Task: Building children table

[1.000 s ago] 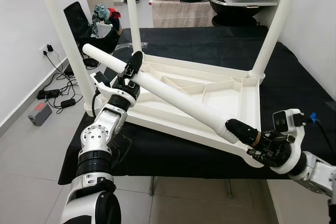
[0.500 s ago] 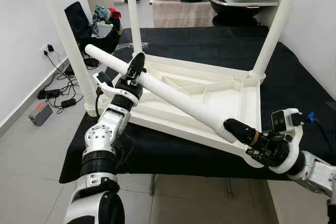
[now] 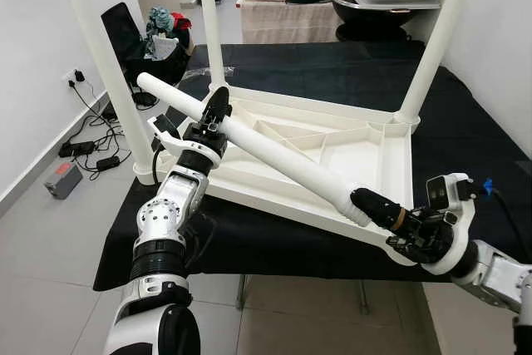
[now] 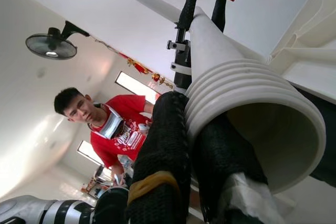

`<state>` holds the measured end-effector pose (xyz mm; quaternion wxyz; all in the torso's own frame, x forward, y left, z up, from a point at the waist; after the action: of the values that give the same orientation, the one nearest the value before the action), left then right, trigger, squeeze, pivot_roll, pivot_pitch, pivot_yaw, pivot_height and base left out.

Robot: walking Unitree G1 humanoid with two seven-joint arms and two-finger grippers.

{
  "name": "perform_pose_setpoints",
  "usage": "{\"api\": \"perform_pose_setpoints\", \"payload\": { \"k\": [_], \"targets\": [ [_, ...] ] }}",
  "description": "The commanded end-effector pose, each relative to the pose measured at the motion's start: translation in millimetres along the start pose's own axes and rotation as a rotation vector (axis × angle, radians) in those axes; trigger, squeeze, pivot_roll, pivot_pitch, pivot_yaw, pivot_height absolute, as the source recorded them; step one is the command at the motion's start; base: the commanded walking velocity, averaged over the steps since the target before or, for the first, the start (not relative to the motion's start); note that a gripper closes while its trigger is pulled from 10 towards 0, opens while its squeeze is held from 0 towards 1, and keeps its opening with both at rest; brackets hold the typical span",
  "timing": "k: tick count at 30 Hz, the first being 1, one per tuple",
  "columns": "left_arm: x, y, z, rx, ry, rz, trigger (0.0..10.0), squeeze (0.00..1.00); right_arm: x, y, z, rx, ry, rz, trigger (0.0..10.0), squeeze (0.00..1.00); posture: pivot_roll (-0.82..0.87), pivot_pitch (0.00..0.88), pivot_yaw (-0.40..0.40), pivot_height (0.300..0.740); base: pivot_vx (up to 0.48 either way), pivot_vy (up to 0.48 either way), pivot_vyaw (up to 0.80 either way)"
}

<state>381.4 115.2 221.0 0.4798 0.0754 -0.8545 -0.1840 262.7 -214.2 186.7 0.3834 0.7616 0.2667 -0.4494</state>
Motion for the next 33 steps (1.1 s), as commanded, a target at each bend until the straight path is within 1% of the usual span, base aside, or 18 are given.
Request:
{"api": "perform_pose_setpoints", "payload": {
  "k": [1,2,4,5,6,7,10,12,13,16,18,21,24,25,28,30,33],
  "targets": [
    [-5.1,-10.4,4.6,-0.060,0.036,-0.035,0.0,0.00,-8.0,-1.8,-13.0,-0.035,0.037,0.071,10.0,0.00,0.04,0.079,0.014,0.740,0.000,0.000,0.00],
    [-4.8,-10.7,4.8,-0.069,0.032,-0.042,10.0,0.00,-7.7,-1.9,-13.2,-0.034,0.028,0.088,10.0,0.00,0.04,0.079,0.014,0.740,0.000,0.000,0.00],
    [-4.5,-10.6,4.9,-0.074,0.034,-0.048,10.0,0.00,-7.8,-1.9,-13.4,-0.030,0.031,0.092,10.0,0.00,0.04,0.077,0.013,0.740,0.000,0.000,0.00],
    [-4.4,-10.5,5.0,-0.076,0.035,-0.051,10.0,0.00,-7.9,-1.9,-13.6,-0.027,0.035,0.092,10.0,0.75,0.04,0.077,0.013,0.740,0.000,0.000,0.00],
    [-4.4,-10.5,5.0,-0.076,0.035,-0.051,10.0,0.00,-7.9,-1.9,-13.6,-0.027,0.035,0.092,10.0,0.75,0.04,0.077,0.013,0.740,0.000,0.000,0.00],
    [-4.7,-9.5,5.3,-0.077,0.040,-0.060,10.0,0.00,-6.9,-2.1,-14.1,-0.027,0.030,0.103,10.0,1.00,0.04,0.078,0.010,0.740,0.000,0.000,0.00],
    [-5.5,-7.8,5.5,-0.075,0.049,-0.073,10.0,0.00,-6.6,-2.2,-14.4,-0.027,0.032,0.111,10.0,1.00,0.04,0.077,0.011,0.740,0.000,0.000,0.00],
    [-6.4,-3.5,5.8,-0.063,0.059,-0.079,10.0,0.00,-3.7,-0.5,-14.6,-0.017,0.009,0.110,10.0,1.00,0.04,0.077,0.011,0.740,0.000,0.000,0.00],
    [-6.3,-1.7,5.6,-0.060,0.060,-0.086,10.0,0.00,-3.5,-1.1,-13.5,-0.028,0.006,0.106,10.0,0.00,0.04,0.077,0.012,0.740,0.000,0.000,0.00],
    [-5.7,2.7,4.5,-0.052,0.065,-0.102,10.0,0.00,-2.3,-2.2,-10.0,-0.051,-0.013,0.104,10.0,0.00,0.04,0.076,0.011,0.740,0.000,0.000,0.00],
    [-4.6,7.7,3.5,-0.043,0.063,-0.114,10.0,0.00,-1.1,-0.6,-4.5,-0.049,-0.026,0.104,10.0,0.00,0.04,0.076,0.010,0.740,0.000,0.000,0.00],
    [-4.2,9.3,3.3,-0.040,0.062,-0.118,10.0,0.00,-1.0,-0.1,-2.3,-0.049,-0.028,0.106,10.0,0.00,0.04,0.076,0.010,0.740,0.000,0.000,0.00],
    [-5.6,31.1,2.5,-0.003,0.070,-0.150,10.0,0.00,8.1,4.2,18.2,-0.028,-0.101,0.083,10.0,0.00,0.04,0.071,0.011,0.740,0.000,0.000,0.00],
    [-6.2,36.1,3.0,0.005,0.073,-0.159,10.0,0.00,10.1,5.0,22.7,-0.018,-0.115,0.076,10.0,0.00,0.04,0.070,0.011,0.740,0.000,0.000,0.00],
    [-7.9,40.6,4.1,0.014,0.082,-0.166,10.0,0.00,13.1,4.8,26.7,-0.013,-0.135,0.074,10.0,0.00,0.04,0.066,0.011,0.740,0.000,0.000,0.00],
    [-10.4,48.0,6.6,0.023,0.096,-0.177,10.0,0.00,19.6,3.1,33.6,-0.009,-0.180,0.078,10.0,0.00,0.04,0.062,0.011,0.740,0.000,0.000,0.00],
    [-10.5,50.0,7.6,0.015,0.094,-0.191,10.0,0.00,22.6,2.8,37.1,-0.011,-0.210,0.089,10.0,0.00,0.04,0.061,0.010,0.740,0.000,0.000,0.00]
  ]
}}
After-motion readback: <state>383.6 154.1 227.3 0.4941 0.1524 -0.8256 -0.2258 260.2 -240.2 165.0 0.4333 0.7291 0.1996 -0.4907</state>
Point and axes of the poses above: a point about 5 cm out from each wrist's last joint towards the gripper, its own z axis pointing back from the gripper into the wrist, its own y axis along the axis of the wrist's last joint, x = y × z, the point moved 1 cm from there along -z, pointing out of the wrist towards the gripper, and after that the axes turned 15 degrees about -z, right-handed, at the moved point
